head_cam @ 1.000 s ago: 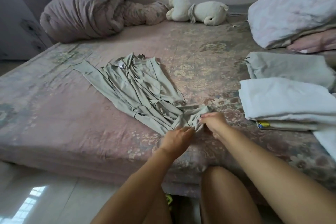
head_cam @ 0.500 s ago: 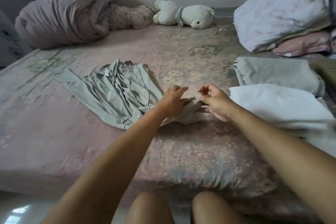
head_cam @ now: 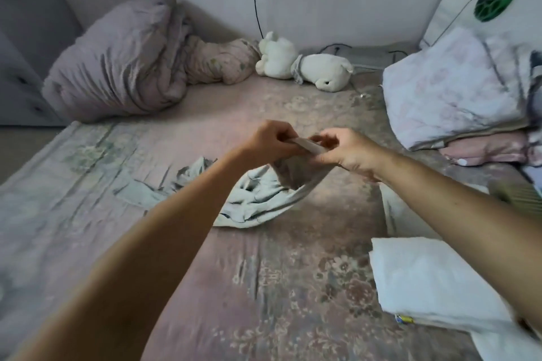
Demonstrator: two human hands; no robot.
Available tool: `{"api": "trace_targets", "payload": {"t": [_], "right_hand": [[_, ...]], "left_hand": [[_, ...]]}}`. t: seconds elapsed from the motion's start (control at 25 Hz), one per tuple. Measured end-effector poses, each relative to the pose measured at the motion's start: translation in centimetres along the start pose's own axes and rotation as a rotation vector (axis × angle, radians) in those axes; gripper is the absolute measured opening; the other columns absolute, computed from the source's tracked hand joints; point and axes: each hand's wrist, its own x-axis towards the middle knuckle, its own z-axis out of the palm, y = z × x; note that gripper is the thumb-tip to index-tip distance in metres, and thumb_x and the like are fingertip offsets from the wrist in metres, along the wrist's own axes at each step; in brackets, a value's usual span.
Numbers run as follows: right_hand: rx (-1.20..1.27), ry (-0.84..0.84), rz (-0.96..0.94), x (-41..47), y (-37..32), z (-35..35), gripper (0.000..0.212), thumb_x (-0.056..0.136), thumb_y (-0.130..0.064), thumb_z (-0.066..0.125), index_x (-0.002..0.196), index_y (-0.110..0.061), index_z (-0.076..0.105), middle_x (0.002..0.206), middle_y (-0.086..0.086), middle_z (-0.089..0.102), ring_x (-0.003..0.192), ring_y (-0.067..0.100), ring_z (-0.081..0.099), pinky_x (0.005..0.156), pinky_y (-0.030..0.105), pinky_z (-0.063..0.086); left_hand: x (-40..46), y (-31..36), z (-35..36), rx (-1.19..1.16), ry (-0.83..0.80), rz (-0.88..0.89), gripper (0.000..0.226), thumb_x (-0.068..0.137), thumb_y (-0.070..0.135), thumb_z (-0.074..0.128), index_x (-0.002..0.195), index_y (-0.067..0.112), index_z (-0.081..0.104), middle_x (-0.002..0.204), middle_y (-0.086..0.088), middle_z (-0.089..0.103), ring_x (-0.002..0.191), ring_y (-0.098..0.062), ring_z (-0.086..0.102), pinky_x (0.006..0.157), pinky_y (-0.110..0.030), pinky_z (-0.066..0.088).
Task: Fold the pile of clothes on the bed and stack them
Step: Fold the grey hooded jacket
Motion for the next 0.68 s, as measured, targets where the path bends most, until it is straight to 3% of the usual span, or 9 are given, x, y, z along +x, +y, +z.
{"api": "trace_targets", "payload": {"t": [0.04,0.12,0.24,0.36,0.44,0.52,0.6,0.68], "right_hand": [[-0.129,0.033,-0.006,0.5,-3.3,-0.6,0.021,0.075,0.0,0.074,0.088,-0.015,0.067,0.068,-0.007,0.062,0.059,-0.003,0.054,0.058,0.013,0.043],[-0.293,0.086,-0.038,1.4,-10.1,-1.8,0.012,0.081,-0.007,0.069,0.071,-0.013,0.066,0.055,-0.006,0.053,0.052,0.004,0.044,0.047,0.022,0.032],[-0.429,0.126,-0.195,2.9,-19.0,-3.6,0.012,0.085,-0.01,0.065,0.077,-0.002,0.07,0.07,0.003,0.057,0.072,0.011,0.047,0.058,0.027,0.031],[-0.418,0.134,-0.353,2.9,-28.1,-5.5,0.014,0.086,-0.002,0.059,0.089,-0.007,0.072,0.089,0.004,0.067,0.087,0.012,0.055,0.07,0.018,0.041],[-0.365,0.122,-0.42,2.4,-32.6,-6.3,0.021,0.085,0.003,0.055,0.087,-0.011,0.07,0.093,0.007,0.069,0.09,0.015,0.057,0.08,0.025,0.044],[-0.347,0.106,-0.459,1.7,-35.6,-6.7,0.021,0.085,0.005,0.053,0.091,-0.008,0.069,0.087,0.004,0.066,0.087,0.014,0.056,0.075,0.023,0.042],[-0.426,0.152,-0.504,0.9,-37.9,-7.7,0.018,0.084,0.002,0.057,0.095,-0.007,0.068,0.078,-0.003,0.06,0.081,0.014,0.052,0.065,0.019,0.039],[-0.493,0.196,-0.523,0.7,-39.2,-9.4,0.02,0.082,0.001,0.057,0.096,-0.01,0.066,0.084,0.002,0.062,0.081,0.018,0.054,0.065,0.023,0.039]], "left_hand": [[0.1,2.6,-2.8,0.051,0.045,0.038,0.01,0.076,0.003,0.076,0.077,0.001,0.066,0.056,0.008,0.049,0.043,0.005,0.042,0.046,-0.01,0.031],[0.2,7.7,-8.0,0.159,0.074,0.068,0.008,0.075,0.002,0.075,0.077,0.002,0.067,0.056,0.009,0.051,0.043,0.006,0.043,0.047,-0.009,0.031],[0.3,14.8,-15.1,0.283,0.139,0.086,0.012,0.076,0.005,0.072,0.073,0.011,0.062,0.056,0.008,0.049,0.046,0.002,0.041,0.048,-0.01,0.032],[0.1,21.3,-21.9,0.605,0.066,0.033,0.031,0.08,0.015,0.071,0.057,0.01,0.051,0.053,0.001,0.038,0.054,-0.013,0.034,0.049,-0.019,0.028],[-0.7,24.4,-25.5,0.767,0.022,-0.108,0.041,0.081,0.029,0.072,0.052,0.015,0.046,0.052,-0.001,0.043,0.057,-0.015,0.04,0.051,-0.021,0.03],[-1.5,26.5,-27.6,0.866,0.106,-0.165,0.046,0.081,0.043,0.07,0.053,0.014,0.05,0.052,-0.003,0.051,0.054,-0.013,0.041,0.054,-0.023,0.03],[-2.1,28.4,-28.7,0.668,0.295,-0.098,0.049,0.08,0.042,0.071,0.048,0.017,0.045,0.037,0.005,0.042,0.04,-0.006,0.038,0.046,-0.018,0.027],[-2.2,29.9,-29.2,0.166,0.412,0.005,0.042,0.081,0.029,0.074,0.053,0.009,0.049,0.04,0.01,0.04,0.037,-0.003,0.035,0.043,-0.014,0.029]]}}
